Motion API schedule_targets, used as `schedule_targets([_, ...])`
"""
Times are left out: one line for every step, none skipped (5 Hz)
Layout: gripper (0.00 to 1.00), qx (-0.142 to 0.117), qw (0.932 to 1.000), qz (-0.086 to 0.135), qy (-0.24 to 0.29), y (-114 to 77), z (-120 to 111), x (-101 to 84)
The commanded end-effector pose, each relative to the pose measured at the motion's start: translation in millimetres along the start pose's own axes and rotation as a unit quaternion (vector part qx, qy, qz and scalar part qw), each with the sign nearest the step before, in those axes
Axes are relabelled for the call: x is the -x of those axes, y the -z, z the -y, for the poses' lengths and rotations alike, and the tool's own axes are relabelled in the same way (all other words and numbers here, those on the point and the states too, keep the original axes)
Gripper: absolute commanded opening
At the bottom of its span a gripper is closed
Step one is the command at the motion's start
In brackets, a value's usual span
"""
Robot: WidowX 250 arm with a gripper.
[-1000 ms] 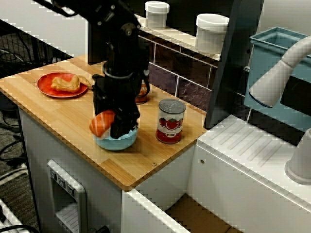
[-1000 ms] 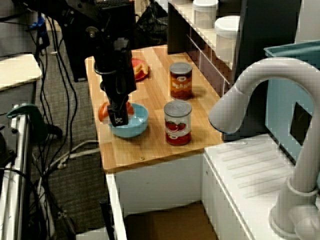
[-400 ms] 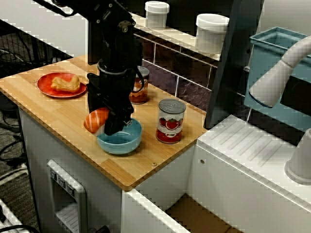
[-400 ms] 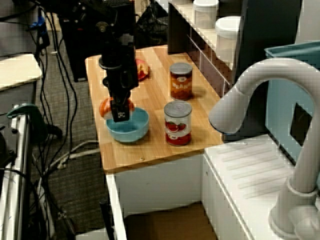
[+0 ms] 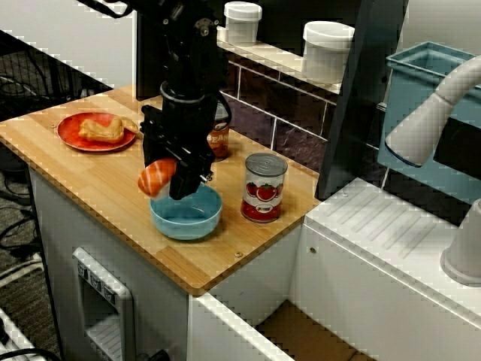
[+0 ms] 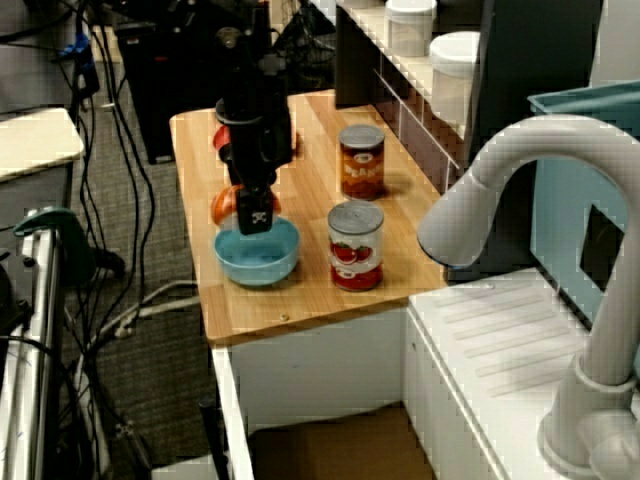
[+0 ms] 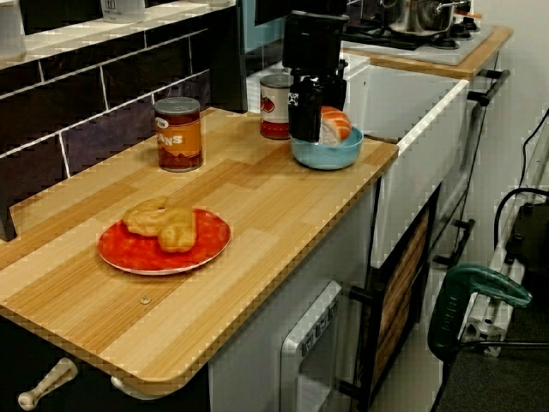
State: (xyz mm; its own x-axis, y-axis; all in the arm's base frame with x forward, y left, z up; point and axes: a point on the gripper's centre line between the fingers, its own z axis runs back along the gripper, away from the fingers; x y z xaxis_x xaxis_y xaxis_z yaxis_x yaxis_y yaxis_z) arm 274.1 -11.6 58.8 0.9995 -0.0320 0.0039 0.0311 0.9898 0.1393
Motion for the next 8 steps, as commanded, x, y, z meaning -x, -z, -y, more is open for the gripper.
schedule_targets([0.00,0.014,0.9998,0.014,-0.006,-16.2,-1,-6.9])
schedule_targets([0.00,0.023,0.9996,0.015,-0.003,-19.4,3,-0.8])
schedule_targets([0.00,0.023,0.9994,0.022,-0.009,-20.6,12,2.6])
schedule_targets([0.00,0.018,0.9993,0.031,-0.015,-22.9,17,1.0])
schedule_targets([0.00,0.023,0.9991,0.028,-0.023,-22.5,19,-5.0])
schedule_targets([0.00,0.018,0.9992,0.026,-0.026,-16.4,22,-9.7])
schedule_targets([1.00,0.005,0.9996,0.018,-0.022,-3.9,25,-11.9])
schedule_targets([1.00,0.004,0.9995,0.019,-0.025,-1.9,24,-11.7])
